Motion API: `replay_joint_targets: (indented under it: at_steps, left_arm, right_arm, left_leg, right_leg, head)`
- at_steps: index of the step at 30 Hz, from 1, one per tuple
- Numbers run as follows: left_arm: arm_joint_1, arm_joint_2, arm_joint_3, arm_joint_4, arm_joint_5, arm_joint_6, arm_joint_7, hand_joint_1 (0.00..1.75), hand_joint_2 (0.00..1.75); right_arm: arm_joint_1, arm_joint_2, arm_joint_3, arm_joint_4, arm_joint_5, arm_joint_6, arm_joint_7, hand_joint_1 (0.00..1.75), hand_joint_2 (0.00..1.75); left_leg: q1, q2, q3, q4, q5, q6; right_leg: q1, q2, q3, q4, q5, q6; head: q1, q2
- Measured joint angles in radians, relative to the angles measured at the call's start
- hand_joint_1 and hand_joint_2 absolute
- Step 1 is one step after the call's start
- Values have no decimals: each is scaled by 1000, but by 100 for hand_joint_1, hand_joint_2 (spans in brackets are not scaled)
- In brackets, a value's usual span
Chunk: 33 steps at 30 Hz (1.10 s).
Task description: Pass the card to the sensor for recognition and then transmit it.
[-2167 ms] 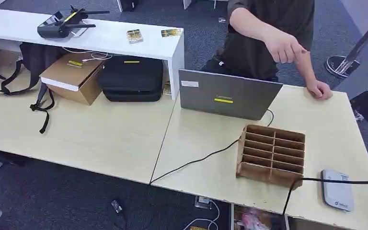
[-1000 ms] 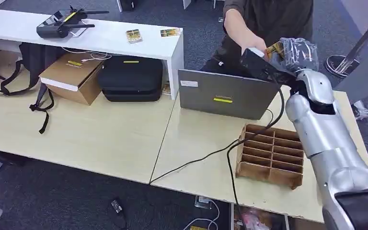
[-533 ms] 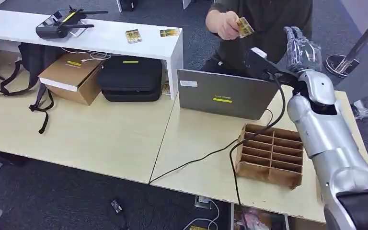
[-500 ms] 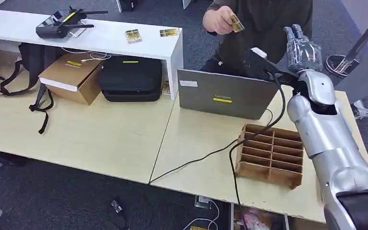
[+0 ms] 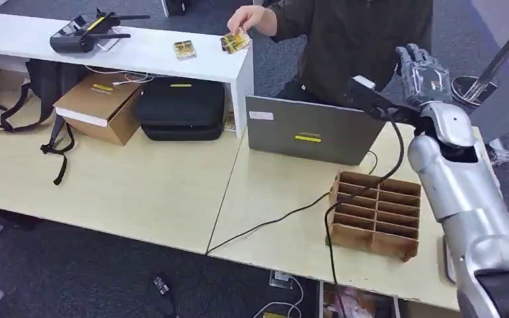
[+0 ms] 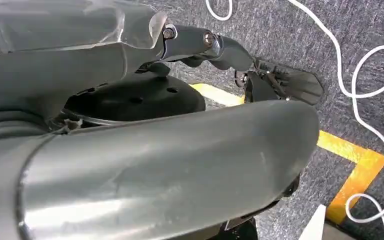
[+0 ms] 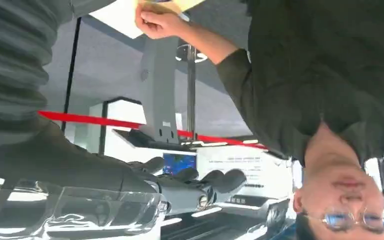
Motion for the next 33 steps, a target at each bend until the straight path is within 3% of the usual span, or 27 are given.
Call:
replay_joint_targets:
  at_steps: [6,16,33]
  left_arm:
    - [5,2,0,0,4,0,0,0,0]
    - [15,5,0,0,14,0,0,0,0]
    - [26,9,0,0,34,0,0,0,0]
  right_arm:
    - [18,-75,-6,-25,-26,32,-46,0,175]
    - [60,-183,-7,-80,-56,62,-38,0,175]
    - [169,-302,-8,-198,-108,100,-28,0,175]
  left_leg:
    - [0,0,0,0,0,0]
    - [0,0,-1,0,0,0]
    - [0,0,-1,0,0,0]
  right_leg:
    - [0,0,0,0,0,0]
    - [0,0,0,0,0,0]
    - [0,0,0,0,0,0]
  head:
    - [0,0]
    - [0,0]
    - [0,0]
